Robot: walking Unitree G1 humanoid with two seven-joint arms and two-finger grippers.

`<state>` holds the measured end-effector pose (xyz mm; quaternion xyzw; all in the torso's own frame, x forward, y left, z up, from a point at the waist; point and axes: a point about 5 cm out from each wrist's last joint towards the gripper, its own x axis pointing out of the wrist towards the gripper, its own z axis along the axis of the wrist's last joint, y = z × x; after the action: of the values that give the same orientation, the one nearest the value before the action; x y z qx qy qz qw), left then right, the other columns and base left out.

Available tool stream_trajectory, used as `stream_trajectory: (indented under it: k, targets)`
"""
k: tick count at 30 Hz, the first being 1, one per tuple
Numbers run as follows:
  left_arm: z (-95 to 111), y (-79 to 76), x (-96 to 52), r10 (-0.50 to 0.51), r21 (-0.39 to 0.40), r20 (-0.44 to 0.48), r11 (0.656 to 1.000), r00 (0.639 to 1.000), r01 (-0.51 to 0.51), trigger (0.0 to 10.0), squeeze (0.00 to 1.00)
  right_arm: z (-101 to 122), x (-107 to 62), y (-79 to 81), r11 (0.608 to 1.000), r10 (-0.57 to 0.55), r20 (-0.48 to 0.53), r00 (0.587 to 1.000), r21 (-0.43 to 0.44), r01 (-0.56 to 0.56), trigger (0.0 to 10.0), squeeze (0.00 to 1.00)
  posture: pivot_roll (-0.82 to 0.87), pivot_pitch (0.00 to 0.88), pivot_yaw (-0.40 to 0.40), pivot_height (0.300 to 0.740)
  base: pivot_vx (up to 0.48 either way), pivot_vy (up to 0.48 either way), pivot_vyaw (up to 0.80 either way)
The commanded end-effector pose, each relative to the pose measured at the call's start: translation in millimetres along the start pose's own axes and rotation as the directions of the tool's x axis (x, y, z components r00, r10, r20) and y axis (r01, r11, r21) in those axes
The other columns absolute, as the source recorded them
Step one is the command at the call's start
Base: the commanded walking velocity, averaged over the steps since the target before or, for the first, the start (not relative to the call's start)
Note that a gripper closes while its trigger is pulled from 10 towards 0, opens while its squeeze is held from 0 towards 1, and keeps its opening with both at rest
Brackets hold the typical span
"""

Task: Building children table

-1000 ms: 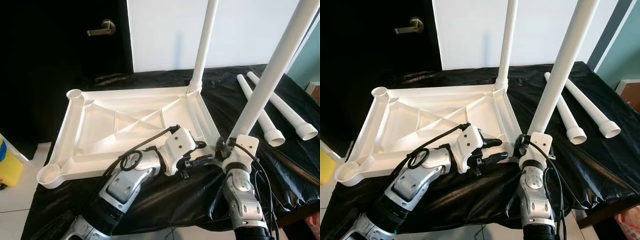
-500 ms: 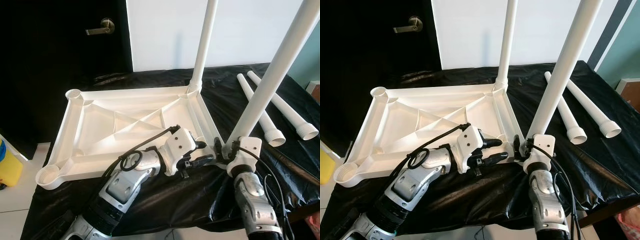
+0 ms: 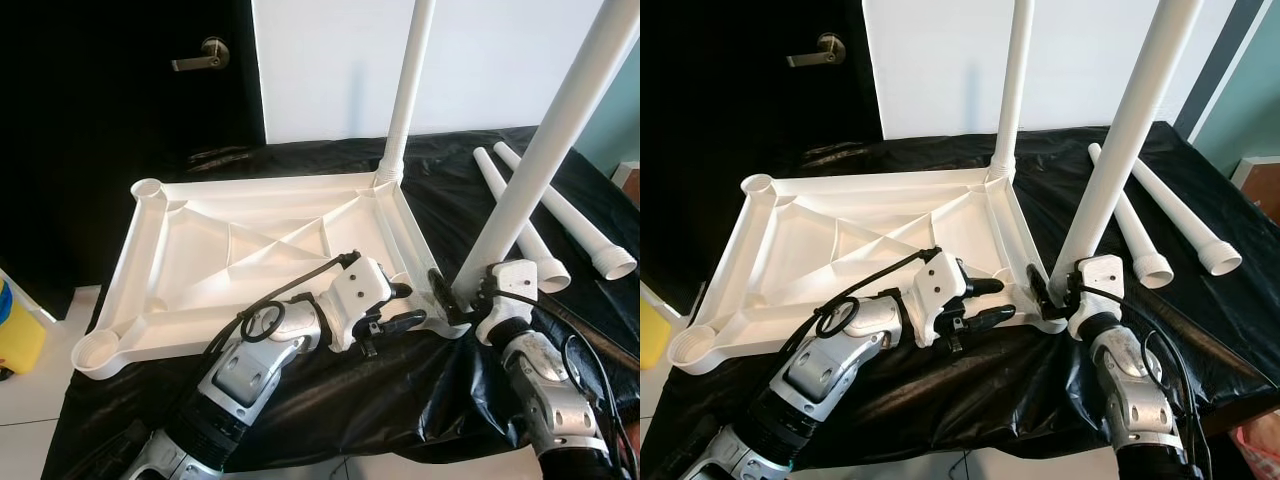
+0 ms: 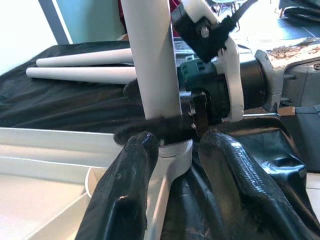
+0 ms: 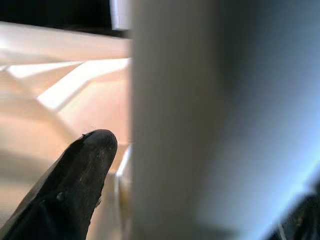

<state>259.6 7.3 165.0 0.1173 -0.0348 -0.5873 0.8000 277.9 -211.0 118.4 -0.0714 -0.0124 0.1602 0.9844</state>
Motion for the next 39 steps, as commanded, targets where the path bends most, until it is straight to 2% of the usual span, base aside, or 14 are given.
stream_trajectory:
  k: [1, 4, 10, 11, 12, 13, 14, 15, 29, 30, 36, 37, 38, 39]
  targets:
    - [-0.9, -2.3, 1.5, -0.048, 0.008, -0.003, 0.999, 0.999, 0.048, 10.0, 0.0, -1.2, 2.0, 1.1, 0.999, 0.052, -0.003, 0.999, -0.001, -0.052, 10.0, 0.0, -0.07, 0.0, 0.004, 0.74, 0.0, 0.0, 0.0]
    - [-0.9, -2.3, 1.5, -0.048, 0.008, -0.003, 0.999, 0.999, 0.048, 10.0, 0.0, -1.2, 2.0, 1.1, 0.999, 0.052, -0.003, 0.999, -0.001, -0.052, 10.0, 0.0, -0.07, 0.0, 0.004, 0.74, 0.0, 0.0, 0.0]
    - [-0.1, -0.8, 1.5, -0.045, 0.009, -0.003, 0.999, 0.999, 0.045, 10.0, 0.0, -6.9, 3.7, 0.4, 0.989, 0.148, -0.038, 0.988, -0.014, -0.149, 10.0, 0.0, -0.06, 0.0, 0.005, 0.74, 0.0, 0.0, 0.0]
    - [0.2, -0.4, 1.4, -0.043, 0.009, -0.003, 0.999, 0.999, 0.043, 10.0, 0.0, -8.5, 3.9, -0.1, 0.986, 0.164, -0.046, 0.985, -0.015, -0.165, 9.3, 0.0, -0.06, 0.0, 0.004, 0.74, 0.0, 0.0, 0.0]
    - [0.2, -0.4, 1.4, -0.043, 0.009, -0.003, 0.999, 0.999, 0.043, 10.0, 0.0, -8.5, 3.9, -0.1, 0.986, 0.164, -0.046, 0.985, -0.015, -0.165, 9.3, 0.0, -0.06, 0.0, 0.004, 0.74, 0.0, 0.0, 0.0]
    - [0.3, -0.1, 1.2, -0.041, 0.009, -0.003, 0.999, 0.999, 0.041, 10.0, 0.0, -10.0, 4.0, -1.3, 0.984, 0.178, -0.048, 0.983, -0.014, -0.179, 2.1, 0.0, -0.06, 0.0, 0.003, 0.74, 0.0, 0.0, 0.0]
    - [0.3, -0.1, 1.2, -0.041, 0.009, -0.003, 0.999, 0.999, 0.041, 10.0, 0.0, -10.0, 4.0, -1.3, 0.984, 0.178, -0.048, 0.983, -0.014, -0.179, 2.1, 0.0, -0.06, 0.0, 0.003, 0.74, 0.0, 0.0, 0.0]
    - [0.3, -0.1, 0.8, -0.039, 0.009, -0.003, 0.999, 0.999, 0.039, 10.0, 0.0, -11.6, 3.7, -2.2, 0.983, 0.183, -0.051, 0.982, -0.011, -0.184, 0.0, 0.0, -0.05, 0.0, 0.002, 0.74, 0.0, 0.0, 0.0]
    - [-0.1, -1.5, -0.7, -0.039, 0.004, -0.006, 0.999, 0.999, 0.039, 10.0, 0.0, -21.6, -4.8, -2.7, 0.988, 0.154, -0.066, 0.986, 0.033, -0.152, 0.0, 0.0, -0.06, 0.0, 0.007, 0.74, 0.0, 0.0, 0.0]
    - [-0.1, -1.9, -0.8, -0.041, 0.003, -0.007, 0.999, 0.999, 0.041, 10.0, 0.0, -22.9, -6.1, -1.7, 0.99, 0.136, -0.066, 0.988, 0.047, -0.133, 10.0, 0.0, -0.06, 0.0, 0.007, 0.74, 0.0, 0.0, 0.0]
    - [-0.4, -2.8, -0.8, -0.043, 0.0, -0.007, 0.999, 0.999, 0.043, 10.0, 0.0, -26.3, -7.8, 0.0, 0.998, 0.039, -0.071, 0.997, 0.058, -0.035, 10.0, 0.0, -0.06, 0.0, 0.006, 0.74, 0.0, 0.0, 0.0]
    - [-0.6, -3.1, -0.9, -0.044, -0.001, -0.007, 0.999, 0.999, 0.044, 10.0, 0.0, -29.5, -7.6, -0.4, 0.999, -0.025, -0.099, 0.995, 0.042, 0.03, 10.0, 0.0, -0.06, 0.0, 0.006, 0.74, 0.0, 0.0, 0.0]
    - [-0.6, -3.1, -0.9, -0.044, -0.001, -0.007, 0.999, 0.999, 0.044, 10.0, 0.0, -29.5, -7.6, -0.4, 0.999, -0.025, -0.099, 0.995, 0.042, 0.03, 10.0, 0.0, -0.06, 0.0, 0.006, 0.74, 0.0, 0.0, 0.0]
    - [-0.5, -3.5, -0.7, -0.044, -0.002, -0.007, 0.999, 0.999, 0.044, 10.0, 0.0, -32.2, -7.7, -0.7, 0.993, -0.099, -0.117, 0.988, 0.051, 0.105, 10.0, 0.0, -0.06, 0.0, 0.005, 0.74, 0.0, 0.0, 0.0]
